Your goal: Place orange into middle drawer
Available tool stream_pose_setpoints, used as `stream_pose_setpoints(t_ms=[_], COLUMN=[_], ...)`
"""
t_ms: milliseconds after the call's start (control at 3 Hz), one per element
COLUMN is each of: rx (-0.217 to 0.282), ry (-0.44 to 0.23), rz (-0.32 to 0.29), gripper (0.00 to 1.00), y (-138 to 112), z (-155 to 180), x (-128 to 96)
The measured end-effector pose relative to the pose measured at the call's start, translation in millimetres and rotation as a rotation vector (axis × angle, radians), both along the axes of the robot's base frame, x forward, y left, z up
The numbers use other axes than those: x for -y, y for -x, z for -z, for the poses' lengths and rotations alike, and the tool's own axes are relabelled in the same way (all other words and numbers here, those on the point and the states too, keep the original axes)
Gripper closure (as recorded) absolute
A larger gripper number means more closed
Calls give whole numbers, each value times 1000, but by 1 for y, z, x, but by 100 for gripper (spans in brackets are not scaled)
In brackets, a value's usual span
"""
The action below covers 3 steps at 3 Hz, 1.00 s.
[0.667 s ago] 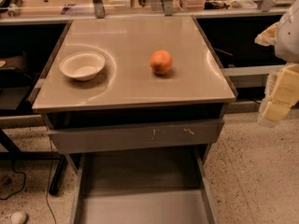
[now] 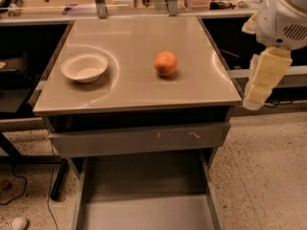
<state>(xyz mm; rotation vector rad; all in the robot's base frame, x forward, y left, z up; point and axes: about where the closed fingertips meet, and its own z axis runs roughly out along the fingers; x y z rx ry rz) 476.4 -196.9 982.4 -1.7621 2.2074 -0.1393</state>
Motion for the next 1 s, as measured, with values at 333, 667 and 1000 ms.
stream_pose_setpoints(t_ms=[333, 667, 1000], rx=[11, 25, 28], ry=[9, 4, -14], rz=[-46, -56, -53], gripper=[0, 0, 0], y=[-36, -40, -40], z=[-5, -8, -7], x=[-31, -37, -37])
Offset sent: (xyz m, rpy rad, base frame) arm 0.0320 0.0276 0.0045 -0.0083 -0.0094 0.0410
